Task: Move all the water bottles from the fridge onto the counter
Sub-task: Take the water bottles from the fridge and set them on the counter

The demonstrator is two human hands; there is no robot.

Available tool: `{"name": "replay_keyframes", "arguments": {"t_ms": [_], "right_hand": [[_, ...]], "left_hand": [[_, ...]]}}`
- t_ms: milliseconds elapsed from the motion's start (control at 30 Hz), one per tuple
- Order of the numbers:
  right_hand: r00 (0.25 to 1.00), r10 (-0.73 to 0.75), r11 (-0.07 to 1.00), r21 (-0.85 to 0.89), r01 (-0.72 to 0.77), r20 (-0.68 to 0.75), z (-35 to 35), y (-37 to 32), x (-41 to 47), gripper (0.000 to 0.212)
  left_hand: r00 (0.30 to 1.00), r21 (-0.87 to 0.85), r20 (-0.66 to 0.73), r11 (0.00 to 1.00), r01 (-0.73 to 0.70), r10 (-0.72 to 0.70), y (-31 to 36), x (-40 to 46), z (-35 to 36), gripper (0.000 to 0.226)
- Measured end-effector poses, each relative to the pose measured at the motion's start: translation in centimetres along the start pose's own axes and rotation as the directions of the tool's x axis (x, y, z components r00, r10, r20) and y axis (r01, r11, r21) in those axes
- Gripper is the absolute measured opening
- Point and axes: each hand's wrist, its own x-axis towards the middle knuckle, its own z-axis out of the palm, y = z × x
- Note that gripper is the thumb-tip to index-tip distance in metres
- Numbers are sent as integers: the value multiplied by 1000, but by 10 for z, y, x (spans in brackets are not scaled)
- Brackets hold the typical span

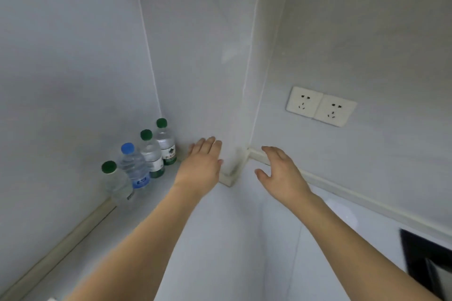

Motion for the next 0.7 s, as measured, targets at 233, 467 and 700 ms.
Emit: {"name": "replay_keyframes", "arguments": {"t_ms": [233, 467, 700], "right_hand": [[976, 185, 982, -24, -189, -112, -73, 90, -73, 60], [914, 335, 937, -20, -348, -229, -149, 170, -175, 60], [777, 517, 840, 41, -540, -359, -224, 241, -325, 61]], "left_hand": [[971, -87, 14, 968, -237, 239, 143, 22, 10, 51], [892, -93, 31, 890, -447, 452, 296, 7, 17, 51], [737, -153, 33, 732, -664, 675, 471, -59, 17, 51]]}}
